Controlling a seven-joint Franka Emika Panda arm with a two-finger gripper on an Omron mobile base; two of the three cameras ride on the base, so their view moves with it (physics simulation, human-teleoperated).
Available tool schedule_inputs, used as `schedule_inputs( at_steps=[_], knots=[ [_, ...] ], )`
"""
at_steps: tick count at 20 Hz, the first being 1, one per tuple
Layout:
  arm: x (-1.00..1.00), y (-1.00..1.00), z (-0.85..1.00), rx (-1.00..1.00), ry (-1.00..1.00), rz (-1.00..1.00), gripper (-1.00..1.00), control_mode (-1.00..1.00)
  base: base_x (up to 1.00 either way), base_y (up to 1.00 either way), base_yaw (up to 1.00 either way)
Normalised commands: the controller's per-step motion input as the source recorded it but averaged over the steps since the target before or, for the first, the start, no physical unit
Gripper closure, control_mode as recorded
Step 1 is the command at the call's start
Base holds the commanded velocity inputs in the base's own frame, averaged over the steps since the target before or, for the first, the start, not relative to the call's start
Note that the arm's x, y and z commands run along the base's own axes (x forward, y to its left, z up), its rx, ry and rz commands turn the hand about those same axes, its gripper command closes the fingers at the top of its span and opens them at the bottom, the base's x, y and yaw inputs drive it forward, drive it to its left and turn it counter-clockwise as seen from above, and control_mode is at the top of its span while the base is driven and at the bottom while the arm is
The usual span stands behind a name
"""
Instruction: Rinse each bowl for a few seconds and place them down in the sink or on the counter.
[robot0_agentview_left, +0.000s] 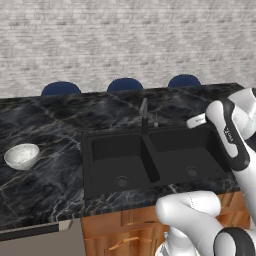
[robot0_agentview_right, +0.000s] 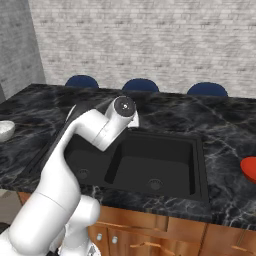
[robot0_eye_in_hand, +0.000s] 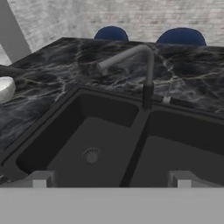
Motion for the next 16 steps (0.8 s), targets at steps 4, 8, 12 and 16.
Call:
schedule_inputs(
  at_steps=[4, 8, 12, 16],
  knots=[
    [0.20, 0.00, -0.23, 0.02, -0.20, 0.08, -1.00, -1.00, 0.00, 0.00, 0.00],
    [0.22, 0.00, -0.18, 0.02, -0.17, 0.07, -1.00, -1.00, 0.00, 0.00, 0.00],
    [0.18, -0.01, -0.10, 0.00, -0.13, 0.03, -1.00, -1.00, 0.00, 0.00, 0.00],
    [0.19, 0.00, -0.06, 0.00, -0.13, 0.00, -1.00, -1.00, 0.00, 0.00, 0.00]
  ],
)
